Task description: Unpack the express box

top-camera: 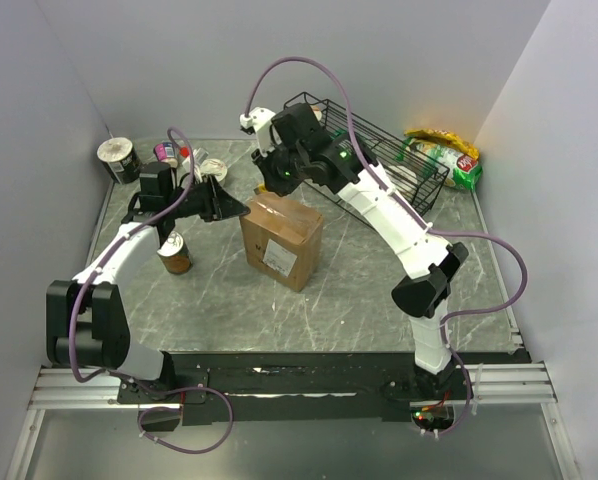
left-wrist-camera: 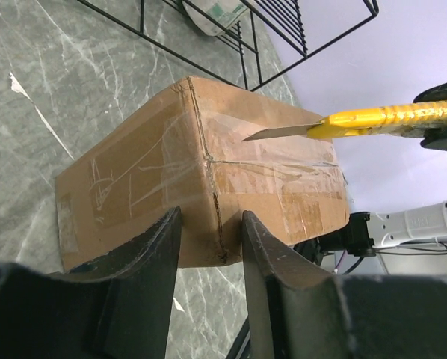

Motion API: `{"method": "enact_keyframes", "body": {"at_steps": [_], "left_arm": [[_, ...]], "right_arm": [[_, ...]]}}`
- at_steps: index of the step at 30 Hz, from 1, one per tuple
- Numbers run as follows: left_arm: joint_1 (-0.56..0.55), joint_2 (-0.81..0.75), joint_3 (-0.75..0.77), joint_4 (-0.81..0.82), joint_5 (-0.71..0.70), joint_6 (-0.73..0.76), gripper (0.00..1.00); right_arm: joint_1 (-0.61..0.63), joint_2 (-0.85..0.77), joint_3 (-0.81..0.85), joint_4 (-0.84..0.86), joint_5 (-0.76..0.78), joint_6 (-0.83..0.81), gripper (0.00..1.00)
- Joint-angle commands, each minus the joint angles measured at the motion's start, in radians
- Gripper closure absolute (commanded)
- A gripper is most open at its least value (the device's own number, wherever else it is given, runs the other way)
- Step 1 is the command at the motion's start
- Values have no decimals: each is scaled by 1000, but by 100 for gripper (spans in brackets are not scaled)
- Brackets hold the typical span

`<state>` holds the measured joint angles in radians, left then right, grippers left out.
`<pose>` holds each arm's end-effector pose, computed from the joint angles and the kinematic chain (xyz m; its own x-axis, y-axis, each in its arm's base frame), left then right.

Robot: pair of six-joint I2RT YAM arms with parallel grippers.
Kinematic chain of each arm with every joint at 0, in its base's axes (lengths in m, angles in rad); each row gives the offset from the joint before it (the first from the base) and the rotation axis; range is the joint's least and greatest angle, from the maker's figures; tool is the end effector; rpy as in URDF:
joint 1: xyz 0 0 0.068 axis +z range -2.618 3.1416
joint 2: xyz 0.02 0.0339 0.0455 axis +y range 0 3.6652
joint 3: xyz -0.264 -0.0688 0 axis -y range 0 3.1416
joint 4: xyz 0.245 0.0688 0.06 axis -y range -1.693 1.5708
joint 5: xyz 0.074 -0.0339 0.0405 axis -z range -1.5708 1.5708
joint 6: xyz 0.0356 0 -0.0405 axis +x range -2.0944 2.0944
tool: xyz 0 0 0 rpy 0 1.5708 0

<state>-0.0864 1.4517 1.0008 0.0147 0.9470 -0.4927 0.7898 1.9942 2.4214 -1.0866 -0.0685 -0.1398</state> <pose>0.3175 -0.0565 0.2828 -0.7414 -0.2131 -0.6364 0.4911 0.4740 -0.7309 0.2891 0.2951 0.4432 -0.3230 -0.5234 -0.7885 -0.7994 0.5968 -0.0686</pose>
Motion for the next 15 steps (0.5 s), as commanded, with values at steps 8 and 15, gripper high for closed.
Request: {"method": "enact_keyframes", "body": {"at_steps": [8, 15], "left_arm": [[-39, 26, -34, -133, -172, 51, 60], [-29, -34, -7, -93, -58, 29, 33]], "right_arm": [[25, -20, 11, 24, 101, 124, 100], [3, -29, 18, 59, 159, 105, 100]]}}
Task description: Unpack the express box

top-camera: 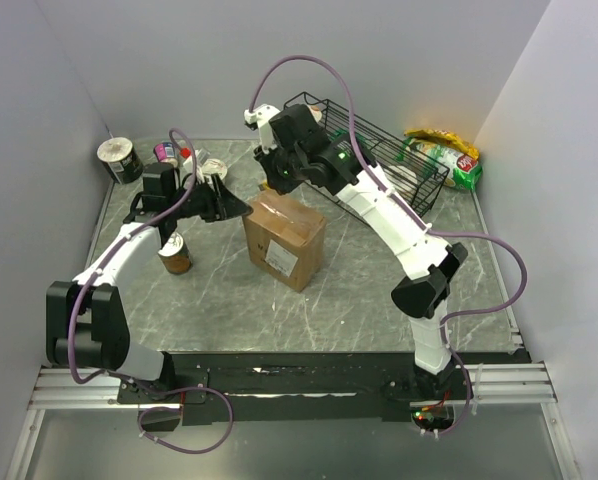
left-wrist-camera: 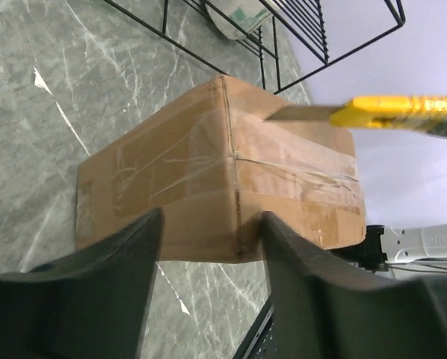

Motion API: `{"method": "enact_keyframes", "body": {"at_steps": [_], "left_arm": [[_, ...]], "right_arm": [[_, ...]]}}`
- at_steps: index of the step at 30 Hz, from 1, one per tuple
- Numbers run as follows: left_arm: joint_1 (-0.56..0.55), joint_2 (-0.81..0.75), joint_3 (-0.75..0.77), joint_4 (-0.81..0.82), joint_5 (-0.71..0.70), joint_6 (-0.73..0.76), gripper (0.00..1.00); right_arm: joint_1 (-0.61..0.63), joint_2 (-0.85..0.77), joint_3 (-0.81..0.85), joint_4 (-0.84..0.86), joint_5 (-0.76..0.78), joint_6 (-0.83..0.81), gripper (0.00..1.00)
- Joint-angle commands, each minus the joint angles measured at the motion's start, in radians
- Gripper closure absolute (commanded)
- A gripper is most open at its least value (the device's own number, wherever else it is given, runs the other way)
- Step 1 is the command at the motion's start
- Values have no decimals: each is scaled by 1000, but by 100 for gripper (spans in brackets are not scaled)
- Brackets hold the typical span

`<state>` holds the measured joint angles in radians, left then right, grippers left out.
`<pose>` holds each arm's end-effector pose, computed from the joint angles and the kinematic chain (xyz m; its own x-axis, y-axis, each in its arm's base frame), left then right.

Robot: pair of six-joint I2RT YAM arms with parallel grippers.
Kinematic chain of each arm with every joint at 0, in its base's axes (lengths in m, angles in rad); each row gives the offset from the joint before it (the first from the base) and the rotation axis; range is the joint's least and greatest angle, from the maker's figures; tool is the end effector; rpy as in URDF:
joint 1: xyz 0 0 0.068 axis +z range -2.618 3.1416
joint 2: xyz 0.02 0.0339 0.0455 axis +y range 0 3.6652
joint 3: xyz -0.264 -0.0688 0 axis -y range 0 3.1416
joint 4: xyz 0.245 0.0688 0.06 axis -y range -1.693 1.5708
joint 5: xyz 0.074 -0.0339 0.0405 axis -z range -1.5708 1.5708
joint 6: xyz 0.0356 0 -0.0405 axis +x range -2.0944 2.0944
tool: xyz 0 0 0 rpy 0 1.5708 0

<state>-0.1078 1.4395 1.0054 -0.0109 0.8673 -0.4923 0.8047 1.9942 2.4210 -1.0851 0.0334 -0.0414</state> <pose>0.3157 -0.0615 0.2849 -0.7335 -0.2282 -0.6403 0.4621 0.5234 -0.7159 0.2874 0.2970 0.4432 -0.3947 -0.4699 -0.7895 -0.7189 0.6931 -0.0532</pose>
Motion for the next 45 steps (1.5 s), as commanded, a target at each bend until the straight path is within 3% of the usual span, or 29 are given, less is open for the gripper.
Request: {"method": "enact_keyframes", "body": {"at_steps": [1, 3, 5, 7, 11, 12, 17, 25, 32, 39, 45], "left_arm": [[-4, -40, -14, -49, 48, 35, 31], [3, -88, -21, -41, 102, 104, 20], [11, -103, -5, -139, 107, 222, 20], [14, -108, 2, -258, 46, 439, 21], [22, -145, -80, -294, -10, 835, 22], [19, -149, -126, -273, -23, 869, 22], [-7, -98, -215, -29, -79, 931, 21], [-52, 58, -191, 81, -21, 914, 24], [-119, -17, -243, 86, -16, 946, 24], [-251, -97, -258, -119, -34, 1028, 28], [-320, -281, -336, -257, -60, 1072, 28]], "right_arm": [[-21, -29, 32, 59, 59, 6, 100], [-44, -32, 42, 70, 69, -2, 100], [-68, -46, 43, 83, 74, -11, 100], [-84, -60, 41, 100, 82, -17, 100], [-114, -74, 35, 113, 91, -28, 100], [-125, -77, 33, 113, 91, -29, 100], [-147, -94, 18, 116, 86, -40, 100], [-153, -150, -49, 128, 128, -80, 100], [-154, -163, -60, 136, 140, -98, 100], [-154, -158, -62, 125, 120, -94, 100], [-153, -170, -76, 114, 65, -97, 100]]}}
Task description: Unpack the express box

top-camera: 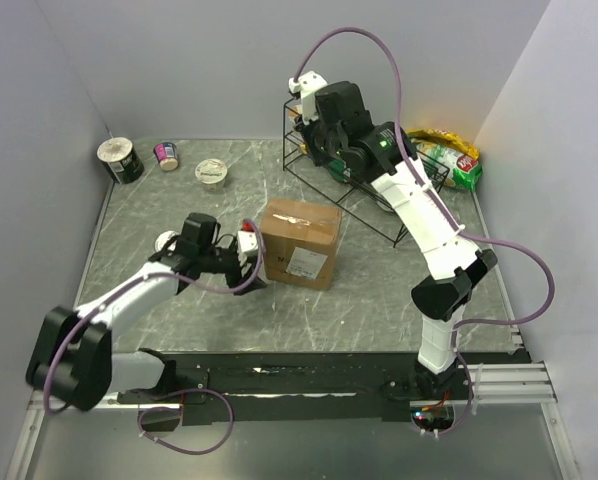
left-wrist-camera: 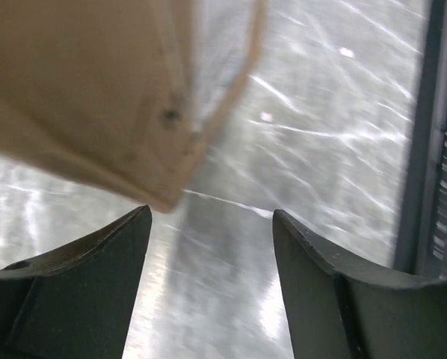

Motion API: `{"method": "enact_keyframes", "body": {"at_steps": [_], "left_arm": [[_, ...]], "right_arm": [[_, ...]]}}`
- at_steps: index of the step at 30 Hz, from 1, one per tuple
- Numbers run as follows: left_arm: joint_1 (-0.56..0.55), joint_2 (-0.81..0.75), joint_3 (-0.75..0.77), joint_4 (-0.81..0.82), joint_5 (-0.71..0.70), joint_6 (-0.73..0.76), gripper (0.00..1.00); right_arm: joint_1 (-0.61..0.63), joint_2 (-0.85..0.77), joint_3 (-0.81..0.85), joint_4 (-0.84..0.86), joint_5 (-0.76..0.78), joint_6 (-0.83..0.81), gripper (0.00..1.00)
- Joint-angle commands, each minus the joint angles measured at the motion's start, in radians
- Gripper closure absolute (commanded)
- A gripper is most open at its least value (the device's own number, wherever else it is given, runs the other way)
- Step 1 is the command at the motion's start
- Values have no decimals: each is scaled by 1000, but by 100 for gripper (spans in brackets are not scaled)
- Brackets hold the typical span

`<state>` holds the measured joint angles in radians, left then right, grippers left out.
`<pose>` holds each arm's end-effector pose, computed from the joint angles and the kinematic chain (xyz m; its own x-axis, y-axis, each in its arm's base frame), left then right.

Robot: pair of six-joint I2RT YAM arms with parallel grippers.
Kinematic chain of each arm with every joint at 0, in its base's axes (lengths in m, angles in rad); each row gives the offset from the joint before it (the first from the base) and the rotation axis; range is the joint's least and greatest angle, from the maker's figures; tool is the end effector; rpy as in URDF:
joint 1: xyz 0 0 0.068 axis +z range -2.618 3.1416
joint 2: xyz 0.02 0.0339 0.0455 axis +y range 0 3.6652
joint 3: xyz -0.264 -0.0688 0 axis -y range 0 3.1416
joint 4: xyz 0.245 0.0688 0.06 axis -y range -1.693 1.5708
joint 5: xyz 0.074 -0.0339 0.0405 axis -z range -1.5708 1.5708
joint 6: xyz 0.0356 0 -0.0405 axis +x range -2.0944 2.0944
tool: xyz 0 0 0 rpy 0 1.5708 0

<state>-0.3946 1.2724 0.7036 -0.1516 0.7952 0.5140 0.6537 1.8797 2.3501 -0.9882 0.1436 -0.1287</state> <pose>0.2261 -0.1217 0.2192 -0.1544 0.4372 -0.8860 0.9652 0.2585 -0.0406 0.3098 0.2309 0.4755 -0.3251 -0.4091 -0.8526 -0.5494 0.8155 -0.1818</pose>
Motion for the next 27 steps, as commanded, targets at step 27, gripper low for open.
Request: {"method": "enact_keyframes", "body": {"at_steps": [27], "left_arm": [[306, 62, 433, -8, 301, -802, 19]], "right_arm": [[-114, -252, -187, 175, -531, -169, 100]]}}
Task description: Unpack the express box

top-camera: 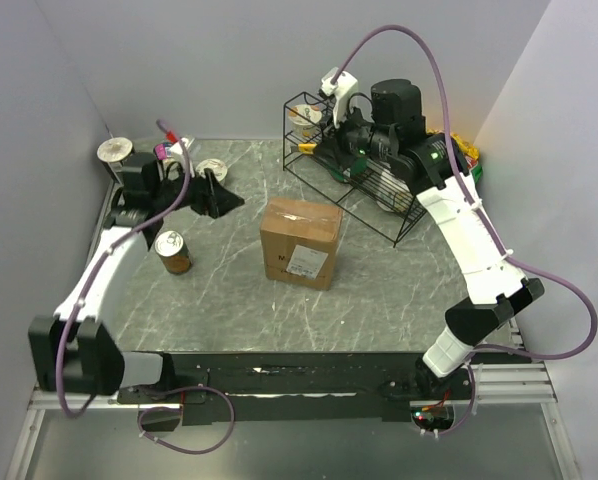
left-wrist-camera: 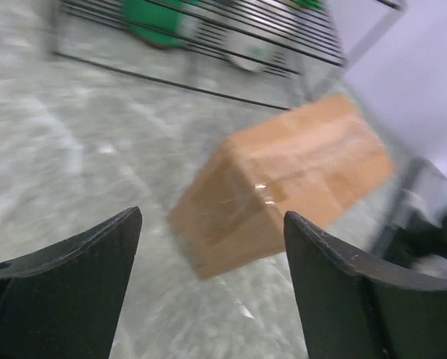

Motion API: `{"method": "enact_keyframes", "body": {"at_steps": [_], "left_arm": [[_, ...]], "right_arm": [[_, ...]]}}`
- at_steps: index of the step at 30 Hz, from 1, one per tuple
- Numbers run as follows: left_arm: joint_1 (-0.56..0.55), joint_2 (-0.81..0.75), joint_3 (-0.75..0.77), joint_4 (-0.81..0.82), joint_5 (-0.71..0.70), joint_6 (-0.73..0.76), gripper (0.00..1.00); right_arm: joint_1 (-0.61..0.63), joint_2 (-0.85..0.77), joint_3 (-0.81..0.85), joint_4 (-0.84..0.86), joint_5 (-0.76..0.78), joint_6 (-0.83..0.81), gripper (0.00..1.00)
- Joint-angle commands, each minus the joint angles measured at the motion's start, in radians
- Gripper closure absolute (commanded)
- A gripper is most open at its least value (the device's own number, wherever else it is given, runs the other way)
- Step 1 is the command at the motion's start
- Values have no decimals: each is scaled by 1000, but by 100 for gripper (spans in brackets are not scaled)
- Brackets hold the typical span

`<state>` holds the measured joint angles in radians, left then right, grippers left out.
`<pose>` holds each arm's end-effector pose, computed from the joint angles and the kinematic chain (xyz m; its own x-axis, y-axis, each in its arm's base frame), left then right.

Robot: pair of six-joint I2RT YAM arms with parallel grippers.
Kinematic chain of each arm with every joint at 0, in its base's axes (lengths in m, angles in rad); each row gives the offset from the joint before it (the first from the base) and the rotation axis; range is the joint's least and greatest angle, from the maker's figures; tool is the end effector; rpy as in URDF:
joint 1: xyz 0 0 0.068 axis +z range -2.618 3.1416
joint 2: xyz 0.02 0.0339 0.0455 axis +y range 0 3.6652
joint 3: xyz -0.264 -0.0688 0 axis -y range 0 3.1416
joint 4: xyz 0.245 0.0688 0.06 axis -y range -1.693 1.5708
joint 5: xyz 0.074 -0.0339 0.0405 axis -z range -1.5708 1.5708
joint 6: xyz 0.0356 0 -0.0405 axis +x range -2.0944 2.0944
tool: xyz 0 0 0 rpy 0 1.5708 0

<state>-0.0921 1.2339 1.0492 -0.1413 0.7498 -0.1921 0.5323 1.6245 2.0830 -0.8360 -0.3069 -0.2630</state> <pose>0.2760 -0.0499 0.3446 -0.4486 -0.0989 -0.8882 0.6362 0.6627 -0.3951 0.2769 0.1756 0.4996 -0.1180 -0.3571 -0.9266 -0.7834 0.6069 -0.1341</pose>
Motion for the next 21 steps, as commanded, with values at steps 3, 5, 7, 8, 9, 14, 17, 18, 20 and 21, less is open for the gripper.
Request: {"method": "enact_keyframes", "body": {"at_steps": [3, 5, 7, 8, 9, 14, 17, 18, 20, 21], "left_arm": [[-29, 193, 78, -1, 502, -150, 23], [-61, 213, 54, 40, 499, -184, 23], [-77, 211, 34, 130, 448, -286, 21], [-80, 213, 16, 166, 445, -318, 20], [-83, 214, 14, 173, 436, -337, 20], [-112, 246, 55, 17, 289, -250, 20], [-113, 289, 57, -10, 260, -279, 21], [-113, 300, 51, 18, 264, -300, 21], [-113, 317, 23, 69, 269, -366, 22], [-113, 326, 20, 80, 267, -375, 23]], "right_arm": [[18, 15, 106, -14, -80, -42, 100], [18, 9, 98, -15, -54, -24, 100], [20, 0, 74, -6, -47, -16, 100], [18, -5, 66, -5, -47, -16, 100], [20, -5, 65, -5, -47, -16, 100], [21, -2, 58, -11, -69, -16, 100], [43, -2, 40, -31, -92, -56, 100], [52, -6, 29, -32, -93, -89, 100], [80, -27, -16, -28, -87, -114, 100], [86, -37, -30, -22, -81, -123, 100]]}}
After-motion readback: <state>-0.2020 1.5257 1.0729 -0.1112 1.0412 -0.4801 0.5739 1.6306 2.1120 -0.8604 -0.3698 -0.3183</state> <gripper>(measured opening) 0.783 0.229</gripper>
